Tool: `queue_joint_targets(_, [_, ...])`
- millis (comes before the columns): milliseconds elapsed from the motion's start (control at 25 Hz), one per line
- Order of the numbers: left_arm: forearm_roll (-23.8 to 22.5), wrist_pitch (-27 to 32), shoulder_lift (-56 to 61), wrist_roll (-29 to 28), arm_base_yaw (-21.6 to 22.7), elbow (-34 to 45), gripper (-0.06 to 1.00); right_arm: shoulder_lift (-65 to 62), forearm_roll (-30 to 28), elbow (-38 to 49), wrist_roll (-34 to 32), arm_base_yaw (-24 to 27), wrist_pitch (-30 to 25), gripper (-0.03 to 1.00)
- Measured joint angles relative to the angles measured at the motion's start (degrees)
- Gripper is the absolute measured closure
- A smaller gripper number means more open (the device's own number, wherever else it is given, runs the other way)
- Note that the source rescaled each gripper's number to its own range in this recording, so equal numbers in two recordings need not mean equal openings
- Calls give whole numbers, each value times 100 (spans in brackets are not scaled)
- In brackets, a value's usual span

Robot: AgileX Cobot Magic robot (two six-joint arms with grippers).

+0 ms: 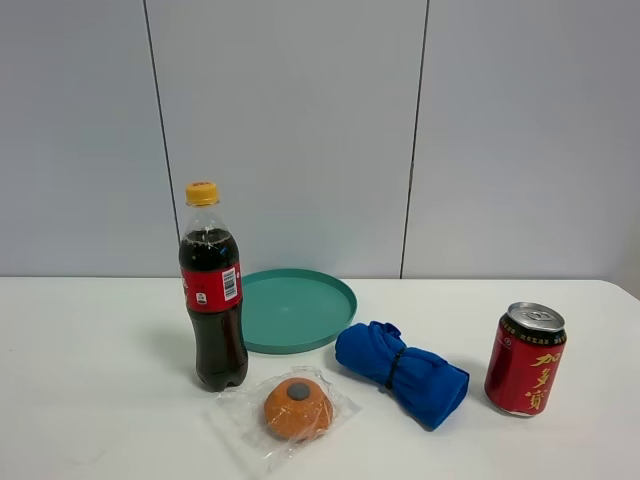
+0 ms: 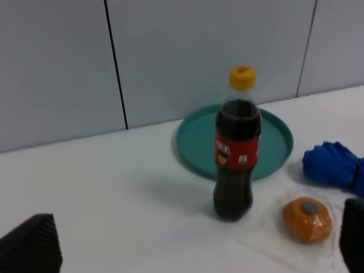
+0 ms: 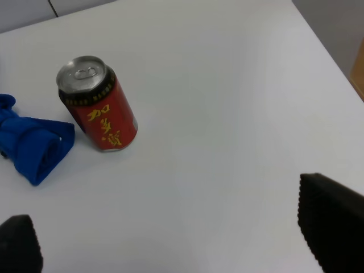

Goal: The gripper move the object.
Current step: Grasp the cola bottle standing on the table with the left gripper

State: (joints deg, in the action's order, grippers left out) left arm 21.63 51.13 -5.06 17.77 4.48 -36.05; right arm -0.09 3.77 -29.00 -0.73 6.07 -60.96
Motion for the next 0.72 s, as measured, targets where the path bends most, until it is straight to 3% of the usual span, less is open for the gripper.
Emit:
queue_joint_targets(320, [389,-1240,-1267,1253,0,-5,-6,0,0,0,0,0,0,-3])
queue_joint_targets(720, [444,-1579,-2300,1442,-66,440,-6,0,0,0,0,0,0,-3])
